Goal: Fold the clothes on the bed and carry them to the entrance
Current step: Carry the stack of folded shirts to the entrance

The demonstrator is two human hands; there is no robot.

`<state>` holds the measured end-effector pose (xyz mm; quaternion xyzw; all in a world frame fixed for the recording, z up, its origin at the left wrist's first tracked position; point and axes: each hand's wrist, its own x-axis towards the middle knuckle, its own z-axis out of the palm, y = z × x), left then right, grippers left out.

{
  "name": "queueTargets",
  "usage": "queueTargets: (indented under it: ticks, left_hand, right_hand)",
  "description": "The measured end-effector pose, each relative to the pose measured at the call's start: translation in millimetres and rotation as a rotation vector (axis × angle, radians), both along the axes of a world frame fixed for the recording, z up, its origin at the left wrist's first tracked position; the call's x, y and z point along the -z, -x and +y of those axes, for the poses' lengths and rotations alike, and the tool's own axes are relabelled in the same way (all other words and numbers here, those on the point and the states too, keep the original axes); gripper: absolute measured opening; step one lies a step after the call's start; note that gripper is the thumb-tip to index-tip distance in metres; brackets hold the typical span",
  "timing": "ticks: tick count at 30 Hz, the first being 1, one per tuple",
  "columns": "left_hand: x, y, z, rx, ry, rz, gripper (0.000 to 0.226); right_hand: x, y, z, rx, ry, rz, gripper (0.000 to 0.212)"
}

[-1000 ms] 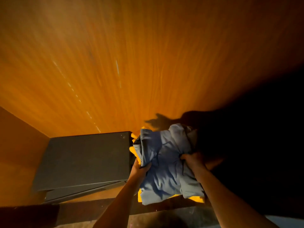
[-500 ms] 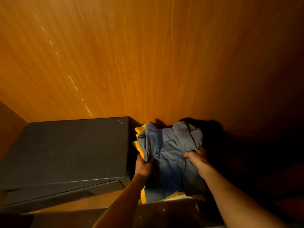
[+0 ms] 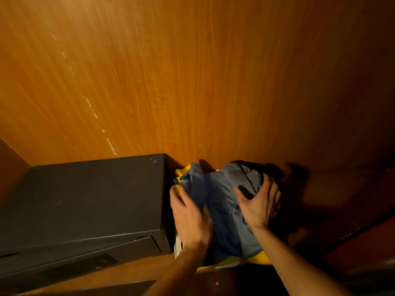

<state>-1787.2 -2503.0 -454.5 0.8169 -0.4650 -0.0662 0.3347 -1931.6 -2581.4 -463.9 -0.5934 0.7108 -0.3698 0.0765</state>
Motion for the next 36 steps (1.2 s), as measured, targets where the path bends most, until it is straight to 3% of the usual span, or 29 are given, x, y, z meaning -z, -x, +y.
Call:
queueTargets:
  ticks: [3, 7, 11, 14, 26, 36]
  left_hand:
    - [-6, 12, -9, 0.249, 0.127, -0.254, 0.065]
    - [-1, 23, -27, 0.436, 0.009, -0.391, 0.057]
    - [35, 9, -40, 0.425, -0.214, -0.475, 0.062]
    - [62, -26, -36, 0.381, -0.297, -0.543, 0.073]
    - [96, -44, -41, 0.386, -0.201, -0.542, 0.097]
    - [82, -41, -34, 0.408, -0.287, -0.545, 0.090]
  right_hand:
    - [-9, -8, 3, -0.253, 0.228, 0.229, 0.048]
    - [1, -23, -7, -0.510, 0.127, 0.319, 0.047]
    - [37, -14, -19, -0.465, -0.138, 0.553, 0.056]
    - [57, 4, -22, -0.400, -0.210, 0.592, 0.066]
    - [92, 9, -32, -0.451, -0.182, 0.647, 0.077]
    - [72, 6, -21, -0.455, -0.295, 0.654, 0.080]
